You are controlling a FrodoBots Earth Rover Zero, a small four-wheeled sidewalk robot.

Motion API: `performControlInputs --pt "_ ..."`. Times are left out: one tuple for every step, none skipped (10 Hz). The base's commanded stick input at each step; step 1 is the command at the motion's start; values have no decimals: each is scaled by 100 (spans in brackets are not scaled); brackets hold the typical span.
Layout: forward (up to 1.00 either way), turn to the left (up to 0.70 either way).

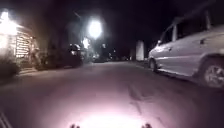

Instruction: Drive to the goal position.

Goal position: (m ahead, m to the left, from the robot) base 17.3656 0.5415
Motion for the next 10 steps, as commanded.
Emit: performControlInputs --pt "100 -31" --pt "100 -13" --pt "100 -11" --pt "100 -34" --pt "100 -10" --pt "100 0" --pt "100 0" --pt "100 0" --pt "100 0" --pt "100 0"
